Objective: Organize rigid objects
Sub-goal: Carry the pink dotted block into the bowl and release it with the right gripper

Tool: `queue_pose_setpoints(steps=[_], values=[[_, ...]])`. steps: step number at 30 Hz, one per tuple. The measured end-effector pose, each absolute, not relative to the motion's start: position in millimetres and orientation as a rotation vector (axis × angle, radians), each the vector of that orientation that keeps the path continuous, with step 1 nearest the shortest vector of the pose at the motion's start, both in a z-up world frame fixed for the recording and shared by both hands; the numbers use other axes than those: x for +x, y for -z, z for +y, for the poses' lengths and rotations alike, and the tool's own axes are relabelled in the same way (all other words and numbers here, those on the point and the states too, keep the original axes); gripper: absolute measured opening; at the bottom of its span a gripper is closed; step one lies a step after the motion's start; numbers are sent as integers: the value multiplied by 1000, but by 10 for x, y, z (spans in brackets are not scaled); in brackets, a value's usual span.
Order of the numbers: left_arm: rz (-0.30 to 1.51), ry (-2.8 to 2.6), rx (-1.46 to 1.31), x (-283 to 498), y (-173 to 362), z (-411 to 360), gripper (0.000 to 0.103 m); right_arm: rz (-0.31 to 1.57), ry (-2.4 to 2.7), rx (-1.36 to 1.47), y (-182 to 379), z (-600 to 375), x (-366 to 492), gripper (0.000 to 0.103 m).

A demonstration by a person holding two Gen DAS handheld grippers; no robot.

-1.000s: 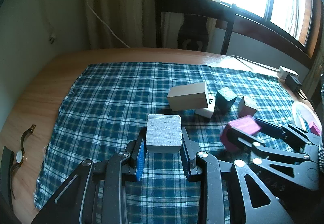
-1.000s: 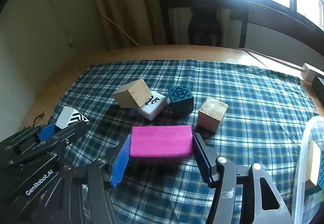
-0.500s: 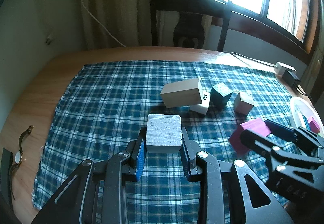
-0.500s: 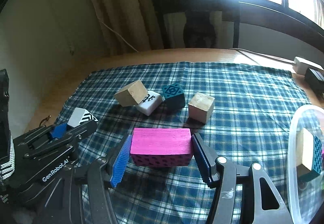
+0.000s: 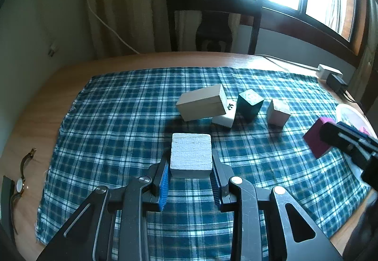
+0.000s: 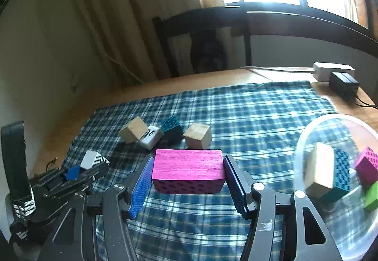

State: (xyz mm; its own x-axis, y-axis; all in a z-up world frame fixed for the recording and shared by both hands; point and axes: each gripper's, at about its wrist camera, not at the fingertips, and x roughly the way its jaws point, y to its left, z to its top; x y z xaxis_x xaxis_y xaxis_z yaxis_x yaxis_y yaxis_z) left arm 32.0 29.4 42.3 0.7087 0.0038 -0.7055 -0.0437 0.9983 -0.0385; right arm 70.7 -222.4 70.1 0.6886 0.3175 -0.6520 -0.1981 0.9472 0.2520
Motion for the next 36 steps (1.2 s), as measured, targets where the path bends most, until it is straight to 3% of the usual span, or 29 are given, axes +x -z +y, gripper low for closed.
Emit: queue_pose_setpoints(steps=[36], values=[[791, 32, 8, 289, -238, -462, 31, 587, 158, 430, -803, -3706, 365, 63]])
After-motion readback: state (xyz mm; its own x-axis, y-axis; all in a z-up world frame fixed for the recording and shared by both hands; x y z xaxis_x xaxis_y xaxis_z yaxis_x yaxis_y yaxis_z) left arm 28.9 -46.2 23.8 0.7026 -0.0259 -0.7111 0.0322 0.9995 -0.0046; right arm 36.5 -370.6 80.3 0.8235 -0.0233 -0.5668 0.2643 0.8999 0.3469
